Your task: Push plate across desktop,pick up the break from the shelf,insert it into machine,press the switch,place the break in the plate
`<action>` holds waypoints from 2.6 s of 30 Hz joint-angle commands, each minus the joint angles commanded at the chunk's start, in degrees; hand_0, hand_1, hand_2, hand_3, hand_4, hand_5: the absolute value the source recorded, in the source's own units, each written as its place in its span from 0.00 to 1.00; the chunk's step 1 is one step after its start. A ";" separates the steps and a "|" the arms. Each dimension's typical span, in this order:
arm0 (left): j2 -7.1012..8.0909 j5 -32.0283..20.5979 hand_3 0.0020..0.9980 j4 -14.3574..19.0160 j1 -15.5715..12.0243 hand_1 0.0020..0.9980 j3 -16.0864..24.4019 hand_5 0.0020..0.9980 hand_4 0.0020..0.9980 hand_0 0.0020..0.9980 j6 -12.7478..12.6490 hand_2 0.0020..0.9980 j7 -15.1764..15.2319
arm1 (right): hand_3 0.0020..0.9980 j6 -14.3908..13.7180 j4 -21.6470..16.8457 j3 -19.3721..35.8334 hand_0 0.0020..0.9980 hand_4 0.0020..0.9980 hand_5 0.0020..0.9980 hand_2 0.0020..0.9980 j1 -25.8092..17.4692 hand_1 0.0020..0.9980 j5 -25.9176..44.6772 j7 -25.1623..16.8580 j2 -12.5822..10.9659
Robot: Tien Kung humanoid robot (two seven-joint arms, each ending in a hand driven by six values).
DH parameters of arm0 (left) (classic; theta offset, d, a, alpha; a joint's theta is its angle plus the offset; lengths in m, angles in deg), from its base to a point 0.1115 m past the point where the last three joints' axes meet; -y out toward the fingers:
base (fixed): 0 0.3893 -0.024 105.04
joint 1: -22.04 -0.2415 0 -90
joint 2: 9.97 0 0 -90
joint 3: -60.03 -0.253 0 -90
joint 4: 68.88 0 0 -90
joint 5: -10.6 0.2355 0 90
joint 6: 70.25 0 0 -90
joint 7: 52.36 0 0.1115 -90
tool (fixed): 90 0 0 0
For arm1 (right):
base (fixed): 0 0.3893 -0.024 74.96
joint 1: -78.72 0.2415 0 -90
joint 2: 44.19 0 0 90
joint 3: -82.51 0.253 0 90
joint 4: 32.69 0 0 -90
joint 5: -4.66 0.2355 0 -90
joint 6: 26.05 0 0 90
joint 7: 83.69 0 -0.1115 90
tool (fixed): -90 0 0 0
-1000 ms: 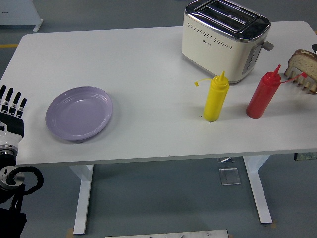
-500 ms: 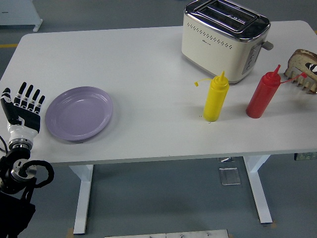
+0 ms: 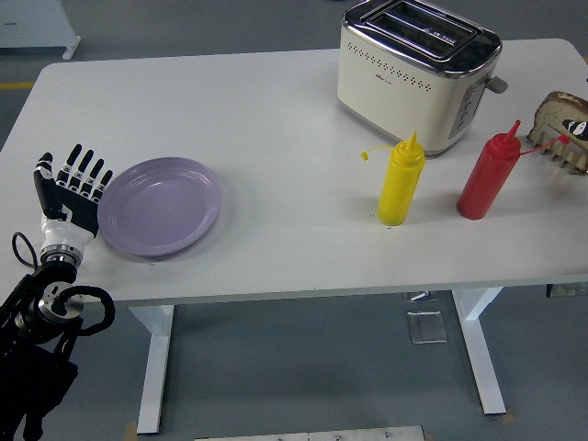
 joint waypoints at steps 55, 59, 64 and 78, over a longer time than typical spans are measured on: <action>-4.52 -13.13 0.79 -12.77 13.23 0.87 -29.86 1.00 0.55 0.89 3.61 0.86 -1.15 | 0.46 -17.19 -14.87 -4.29 0.27 0.32 0.00 0.42 13.68 0.36 -2.80 0.58 4.59; -4.52 -13.91 0.79 -13.58 14.07 0.87 -31.44 1.00 0.56 0.89 3.79 0.86 -1.22 | 0.46 -17.69 -14.34 -6.77 0.27 0.30 0.00 0.42 16.99 0.36 -1.65 0.54 7.06; -4.52 -13.84 0.79 -12.93 14.35 0.87 -31.77 1.00 0.56 0.89 3.65 0.86 -1.08 | 0.46 -18.17 -11.68 -10.32 0.27 0.30 0.00 0.42 20.72 0.36 1.58 -0.18 10.89; -4.52 -3.61 0.79 0.89 8.76 0.86 -18.55 1.00 0.56 0.86 -2.93 0.85 0.50 | 0.46 -20.52 0.55 -14.90 0.27 0.28 0.00 0.42 26.56 0.35 3.87 -2.79 16.80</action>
